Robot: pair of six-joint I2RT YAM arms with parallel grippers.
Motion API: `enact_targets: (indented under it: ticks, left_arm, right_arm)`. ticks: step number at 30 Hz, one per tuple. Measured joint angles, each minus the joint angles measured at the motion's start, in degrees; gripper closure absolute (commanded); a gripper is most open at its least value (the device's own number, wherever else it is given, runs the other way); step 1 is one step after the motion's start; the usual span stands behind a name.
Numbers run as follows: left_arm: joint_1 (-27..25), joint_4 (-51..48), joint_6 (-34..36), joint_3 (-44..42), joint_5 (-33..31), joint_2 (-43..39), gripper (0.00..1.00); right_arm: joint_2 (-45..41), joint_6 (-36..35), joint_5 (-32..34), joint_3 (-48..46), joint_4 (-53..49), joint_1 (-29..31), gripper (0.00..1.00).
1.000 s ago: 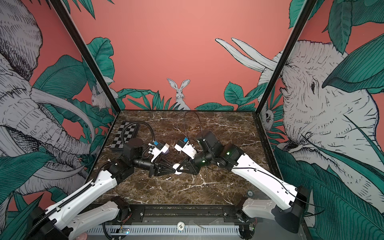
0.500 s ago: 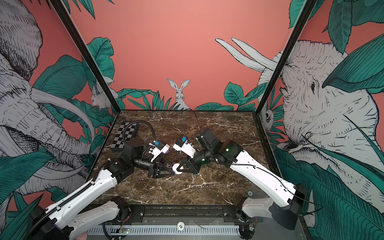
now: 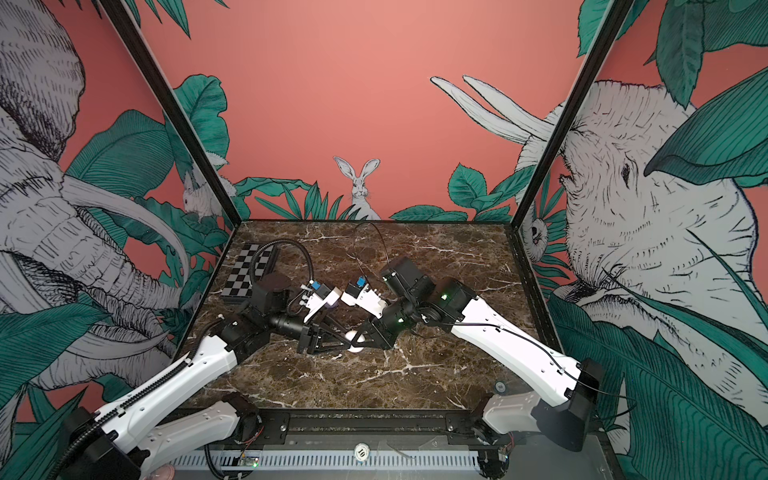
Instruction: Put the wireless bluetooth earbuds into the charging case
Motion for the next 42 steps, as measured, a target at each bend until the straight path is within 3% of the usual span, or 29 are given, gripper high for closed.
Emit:
enact_targets:
  ticks: [42]
  left_arm:
    - [-1.9,-3.9,3.0,0.1,0.8,0.4,0.7]
  right_arm:
    - [-1.1,0.6,-0.3,-1.0,2.7,0.4,1.0]
